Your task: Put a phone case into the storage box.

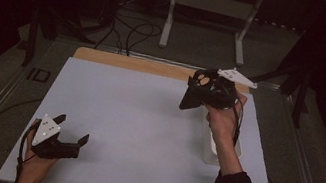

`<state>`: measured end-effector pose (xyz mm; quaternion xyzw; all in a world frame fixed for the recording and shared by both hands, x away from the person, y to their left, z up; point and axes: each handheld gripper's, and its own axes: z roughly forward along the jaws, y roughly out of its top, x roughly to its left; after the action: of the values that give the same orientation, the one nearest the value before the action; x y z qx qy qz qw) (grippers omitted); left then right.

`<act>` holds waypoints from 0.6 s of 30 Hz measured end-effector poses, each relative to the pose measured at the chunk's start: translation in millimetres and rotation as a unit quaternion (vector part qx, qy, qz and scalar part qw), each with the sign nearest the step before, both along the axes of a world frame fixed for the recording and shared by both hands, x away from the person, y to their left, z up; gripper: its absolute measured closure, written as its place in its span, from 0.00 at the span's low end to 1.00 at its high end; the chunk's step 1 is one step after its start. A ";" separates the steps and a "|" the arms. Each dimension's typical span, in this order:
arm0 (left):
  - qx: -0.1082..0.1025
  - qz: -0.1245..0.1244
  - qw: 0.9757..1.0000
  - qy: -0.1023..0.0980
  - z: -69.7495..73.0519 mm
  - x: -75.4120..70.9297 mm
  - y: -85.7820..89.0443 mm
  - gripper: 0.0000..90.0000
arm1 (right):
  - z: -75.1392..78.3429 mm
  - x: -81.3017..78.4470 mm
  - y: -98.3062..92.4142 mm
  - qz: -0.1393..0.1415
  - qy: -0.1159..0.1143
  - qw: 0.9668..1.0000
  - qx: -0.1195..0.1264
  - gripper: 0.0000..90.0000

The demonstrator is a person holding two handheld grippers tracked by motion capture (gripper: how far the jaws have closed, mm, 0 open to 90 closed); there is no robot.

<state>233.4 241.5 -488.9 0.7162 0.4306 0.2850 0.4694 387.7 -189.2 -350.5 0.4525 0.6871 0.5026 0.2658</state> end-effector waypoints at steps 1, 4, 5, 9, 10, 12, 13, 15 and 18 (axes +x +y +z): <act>0.000 0.000 1.000 0.000 0.1 -0.1 0.0 0.00 | 0.2 1.3 -1.2 -0.002 0.001 1.000 -0.001 0.15; -0.001 0.000 1.000 0.001 -0.2 -0.1 -0.1 0.00 | 0.4 5.4 -4.2 -0.011 0.001 1.000 -0.003 0.15; 0.001 0.000 1.000 0.001 -0.3 -0.1 -0.4 0.00 | 0.5 7.0 -5.4 -0.013 0.001 1.000 -0.004 0.15; -0.001 -0.001 1.000 0.001 -0.2 -0.2 -0.7 0.00 | 1.4 13.1 -9.8 -0.024 0.002 1.000 -0.009 0.15; -0.001 -0.001 1.000 0.001 -0.2 -0.2 -0.6 0.00 | 1.9 14.4 -11.1 -0.027 0.003 1.000 -0.009 0.15; -0.001 -0.001 1.000 0.002 -0.4 0.0 -0.3 0.00 | 3.0 16.7 -13.7 -0.032 0.000 0.999 -0.010 0.15; 0.000 0.000 1.000 0.002 -0.5 0.0 -0.4 0.00 | 3.5 17.8 -14.7 -0.034 0.000 0.999 -0.009 0.15; -0.001 0.001 1.000 0.002 -0.5 -0.1 -0.4 0.00 | 4.2 19.9 -16.7 -0.039 -0.001 0.999 -0.012 0.15; 0.000 0.001 1.000 0.001 -0.2 -0.4 -0.5 0.00 | 4.4 23.5 -19.7 -0.046 -0.002 0.999 -0.018 0.15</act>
<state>233.0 241.0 -489.1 0.7160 0.4321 0.2845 0.4687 411.1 -208.9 -346.1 0.4777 0.6736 0.4786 0.2984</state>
